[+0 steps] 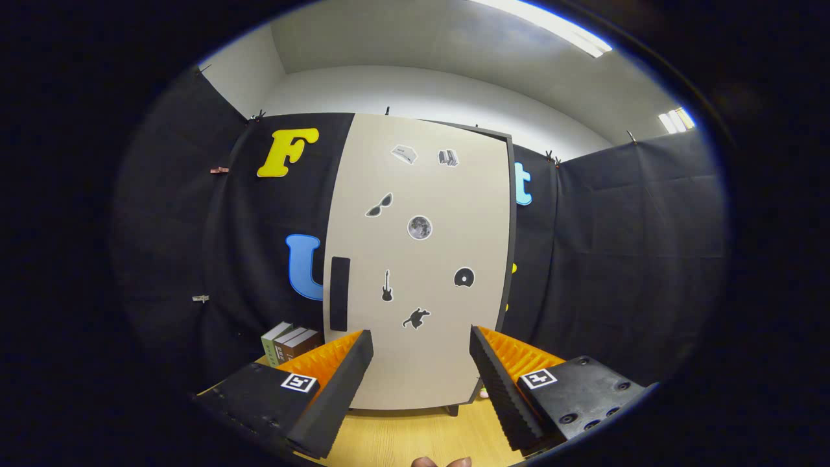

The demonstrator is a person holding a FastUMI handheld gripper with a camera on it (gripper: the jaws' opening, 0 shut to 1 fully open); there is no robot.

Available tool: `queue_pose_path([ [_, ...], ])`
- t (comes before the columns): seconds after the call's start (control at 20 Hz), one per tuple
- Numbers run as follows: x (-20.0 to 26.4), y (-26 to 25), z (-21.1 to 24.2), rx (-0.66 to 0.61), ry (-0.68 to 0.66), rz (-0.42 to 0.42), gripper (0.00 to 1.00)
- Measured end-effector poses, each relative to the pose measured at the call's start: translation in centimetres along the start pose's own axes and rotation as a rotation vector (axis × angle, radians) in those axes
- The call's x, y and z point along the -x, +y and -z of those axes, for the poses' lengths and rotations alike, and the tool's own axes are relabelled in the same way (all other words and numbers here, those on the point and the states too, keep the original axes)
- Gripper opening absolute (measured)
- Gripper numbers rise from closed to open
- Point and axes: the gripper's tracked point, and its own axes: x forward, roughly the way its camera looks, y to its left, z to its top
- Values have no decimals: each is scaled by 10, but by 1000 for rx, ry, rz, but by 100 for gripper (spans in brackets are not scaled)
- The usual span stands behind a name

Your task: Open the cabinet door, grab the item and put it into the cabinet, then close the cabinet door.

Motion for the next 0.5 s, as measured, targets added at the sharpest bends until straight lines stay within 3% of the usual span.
queue_pose_path([
  [0.5,11,-15,4,5,3,11,98],
])
